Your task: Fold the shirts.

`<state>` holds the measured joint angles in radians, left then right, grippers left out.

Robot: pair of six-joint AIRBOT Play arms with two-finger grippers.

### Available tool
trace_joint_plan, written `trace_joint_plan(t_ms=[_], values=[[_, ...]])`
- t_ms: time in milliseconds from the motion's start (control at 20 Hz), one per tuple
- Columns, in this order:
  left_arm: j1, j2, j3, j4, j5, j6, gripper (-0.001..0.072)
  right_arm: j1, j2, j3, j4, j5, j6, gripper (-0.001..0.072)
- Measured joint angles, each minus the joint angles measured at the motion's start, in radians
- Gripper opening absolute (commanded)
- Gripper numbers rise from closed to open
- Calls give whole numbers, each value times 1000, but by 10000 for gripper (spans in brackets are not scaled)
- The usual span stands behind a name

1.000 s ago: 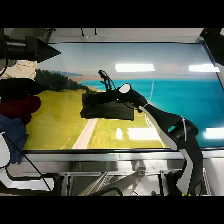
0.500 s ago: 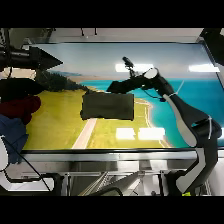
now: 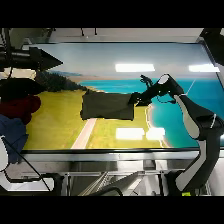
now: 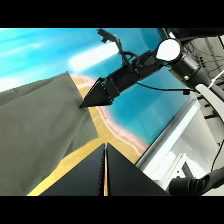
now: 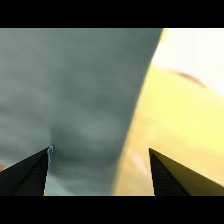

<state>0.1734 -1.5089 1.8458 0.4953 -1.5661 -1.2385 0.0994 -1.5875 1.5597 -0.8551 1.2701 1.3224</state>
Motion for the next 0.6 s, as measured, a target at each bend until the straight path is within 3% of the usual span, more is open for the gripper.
trace_joint_plan(t_ms=[100,150,200,250,350,600], values=[[0,0,0,0,0,0,11,3,-27,-2,40,9,-8,693],[0,0,0,0,2,0,11,4,-36,-4,66,10,-24,535],[0,0,0,0,2,0,10,6,-44,-5,91,7,-43,195],[0,0,0,0,2,0,11,6,-53,-7,115,0,-66,90],[0,0,0,0,2,0,10,5,-53,-6,195,-2,-120,24],[0,0,0,0,2,0,10,-73,7,9,323,-15,-171,23]])
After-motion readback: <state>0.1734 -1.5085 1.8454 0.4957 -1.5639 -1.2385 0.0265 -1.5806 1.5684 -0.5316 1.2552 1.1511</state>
